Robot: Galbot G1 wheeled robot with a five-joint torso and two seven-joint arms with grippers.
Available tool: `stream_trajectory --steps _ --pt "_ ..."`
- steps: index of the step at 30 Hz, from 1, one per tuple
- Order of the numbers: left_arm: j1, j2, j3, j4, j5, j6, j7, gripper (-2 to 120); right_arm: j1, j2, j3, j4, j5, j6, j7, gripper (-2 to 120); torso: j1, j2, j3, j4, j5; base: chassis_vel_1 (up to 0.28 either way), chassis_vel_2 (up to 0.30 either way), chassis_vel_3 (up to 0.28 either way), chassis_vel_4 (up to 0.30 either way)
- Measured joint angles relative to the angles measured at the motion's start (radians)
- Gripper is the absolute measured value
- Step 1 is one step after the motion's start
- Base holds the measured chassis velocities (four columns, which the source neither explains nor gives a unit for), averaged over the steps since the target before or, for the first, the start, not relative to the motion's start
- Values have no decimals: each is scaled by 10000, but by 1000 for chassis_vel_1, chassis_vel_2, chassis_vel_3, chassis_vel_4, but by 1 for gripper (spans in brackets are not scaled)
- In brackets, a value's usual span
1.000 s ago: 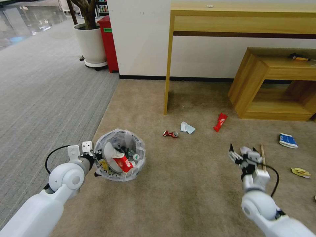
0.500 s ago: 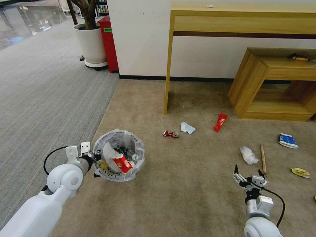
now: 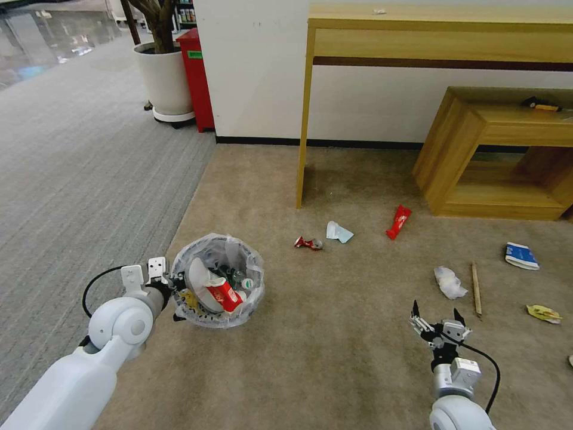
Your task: Pick up the trash bin and place the garbage on the floor into it.
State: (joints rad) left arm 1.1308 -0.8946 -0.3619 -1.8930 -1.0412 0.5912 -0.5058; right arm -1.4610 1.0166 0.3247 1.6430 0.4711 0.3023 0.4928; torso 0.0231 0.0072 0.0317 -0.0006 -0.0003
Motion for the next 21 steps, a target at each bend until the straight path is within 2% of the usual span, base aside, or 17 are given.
stream_trajectory --steps 9,13,21 --pt "38 -72 -36 35 47 -23 10 0 76 -36 -134 -52 -9 70 -19 100 0 0 0 -3 8 -147 -159 145 141" --pt "73 -139 -35 62 126 -42 25 0 131 -14 -216 -165 -93 141 -20 100 0 0 0 -1 0 -194 -153 181 175" --pt "135 -164 -30 90 197 -82 66 0 197 8 -314 -250 -167 206 -20 100 1 -1 0 -1 2 -124 -120 106 119"
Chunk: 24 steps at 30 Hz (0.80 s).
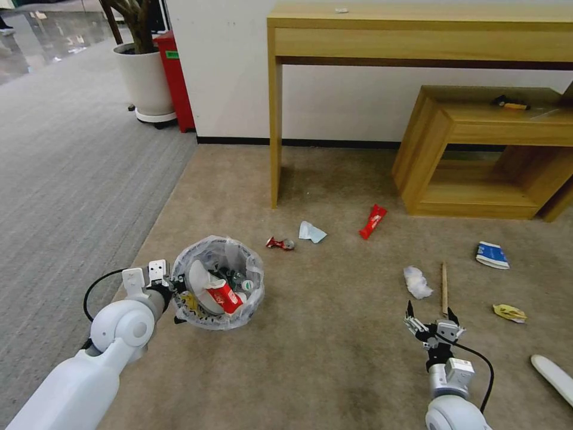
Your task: Pick up the trash bin and place the garbage on the floor into it.
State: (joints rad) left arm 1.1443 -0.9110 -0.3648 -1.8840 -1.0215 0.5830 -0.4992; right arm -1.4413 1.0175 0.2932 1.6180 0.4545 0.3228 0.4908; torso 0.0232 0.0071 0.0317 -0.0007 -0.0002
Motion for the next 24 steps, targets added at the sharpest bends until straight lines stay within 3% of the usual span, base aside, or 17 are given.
stream_trajectory --steps 11,24 --pt "-1 -60 27 42 66 -13 27 0 -29 -37 17 -103 -2 79 -22 100 0 0 0 1 -3 -96 -107 114 116" --pt "152 -213 63 -4 212 -34 58 0 194 -69 -18 -629 -28 305 -37 100 0 0 0 -3 1 -187 -191 187 183"
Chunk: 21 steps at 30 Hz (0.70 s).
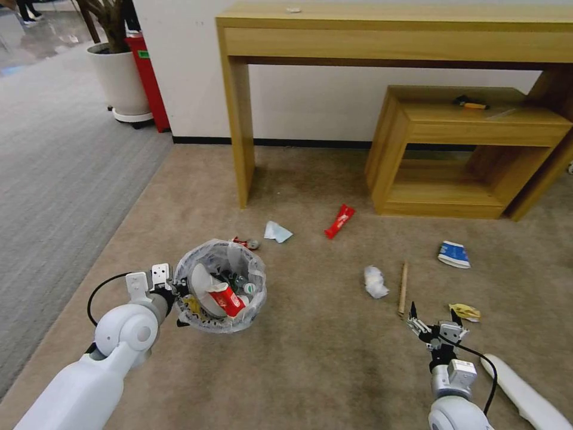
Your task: Pick up the trash bin and place the garbage on the floor into it.
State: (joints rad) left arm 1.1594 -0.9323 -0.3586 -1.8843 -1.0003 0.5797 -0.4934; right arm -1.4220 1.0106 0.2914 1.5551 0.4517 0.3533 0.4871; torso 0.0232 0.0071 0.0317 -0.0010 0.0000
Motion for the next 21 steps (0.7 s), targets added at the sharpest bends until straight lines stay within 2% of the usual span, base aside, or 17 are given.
stream_trajectory --steps 4,10,18,21 --pt "57 -27 -2 -38 24 -4 2 0 232 -9 -101 -321 -84 1 -9 100 -1 0 -1 2 0 -39 -15 23 34" --pt "232 -102 -11 -169 170 -38 48 0 1001 -155 -471 -967 79 -543 47 100 0 -1 0 6 -1 0 0 0 0" --pt "481 -182 -24 -515 244 -55 78 0 2844 -145 -1317 -2389 578 -999 -99 100 0 0 -1 2 -5 0 0 0 0" --pt "512 -232 -19 -611 274 -56 73 0 3694 46 -1934 -3299 815 -1090 -325 100 0 0 0 5 -1 0 0 0 0"
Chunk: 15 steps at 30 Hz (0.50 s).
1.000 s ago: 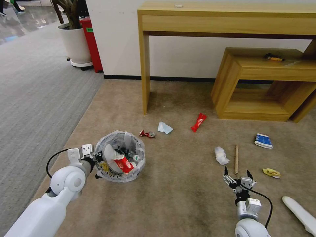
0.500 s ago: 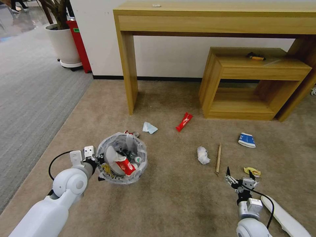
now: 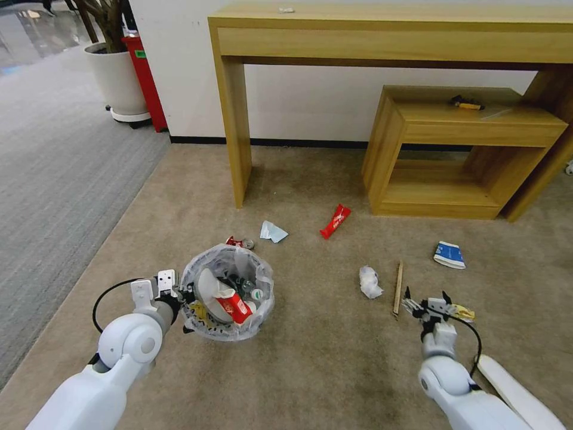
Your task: Pick up the trash bin and place the garbage on the floor into it.
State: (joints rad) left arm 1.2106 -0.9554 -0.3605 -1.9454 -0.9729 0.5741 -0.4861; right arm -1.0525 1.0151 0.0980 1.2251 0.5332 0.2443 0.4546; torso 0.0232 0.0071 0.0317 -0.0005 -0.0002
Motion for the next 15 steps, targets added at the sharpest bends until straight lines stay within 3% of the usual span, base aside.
stream_trajectory --steps 15 --pt "-30 -351 197 -102 198 59 -52 0 1763 836 -1853 -2217 510 -290 -541 100 0 2 0 -4 -2 0 0 0 0"
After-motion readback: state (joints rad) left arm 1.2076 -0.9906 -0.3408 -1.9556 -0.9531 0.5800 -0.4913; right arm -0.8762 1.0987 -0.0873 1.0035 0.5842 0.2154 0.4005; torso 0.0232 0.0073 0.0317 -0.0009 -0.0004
